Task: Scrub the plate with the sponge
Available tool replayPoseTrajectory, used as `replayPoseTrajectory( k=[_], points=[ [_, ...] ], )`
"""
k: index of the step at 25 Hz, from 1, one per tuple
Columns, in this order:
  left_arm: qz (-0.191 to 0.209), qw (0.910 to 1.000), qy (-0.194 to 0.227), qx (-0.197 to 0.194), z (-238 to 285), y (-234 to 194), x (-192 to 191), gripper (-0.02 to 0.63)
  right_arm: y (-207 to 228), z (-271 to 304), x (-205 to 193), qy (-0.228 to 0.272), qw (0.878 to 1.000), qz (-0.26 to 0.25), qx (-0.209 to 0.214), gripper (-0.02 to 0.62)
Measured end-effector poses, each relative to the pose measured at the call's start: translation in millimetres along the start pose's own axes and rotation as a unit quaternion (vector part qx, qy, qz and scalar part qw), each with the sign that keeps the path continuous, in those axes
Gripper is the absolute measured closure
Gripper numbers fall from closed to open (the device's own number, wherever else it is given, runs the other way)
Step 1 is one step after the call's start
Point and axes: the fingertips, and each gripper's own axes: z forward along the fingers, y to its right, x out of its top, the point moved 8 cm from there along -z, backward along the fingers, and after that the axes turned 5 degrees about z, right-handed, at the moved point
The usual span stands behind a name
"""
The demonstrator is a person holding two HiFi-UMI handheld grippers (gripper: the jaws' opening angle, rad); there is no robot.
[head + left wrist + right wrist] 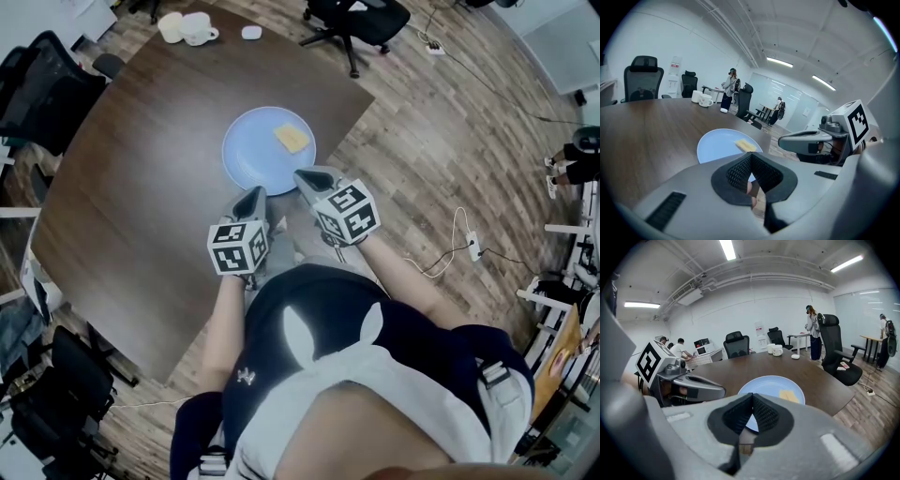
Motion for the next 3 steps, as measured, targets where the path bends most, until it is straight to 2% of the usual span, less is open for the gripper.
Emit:
replayPoseTrajectory(
  k=[3],
  points=[
    [0.007, 0.9999, 0.007, -0.004, -6.5, 14.9, -1.3, 0.6, -5.6, -12.8, -7.1, 0.002, 1.0, 0.001, -0.001, 0.597]
  ],
)
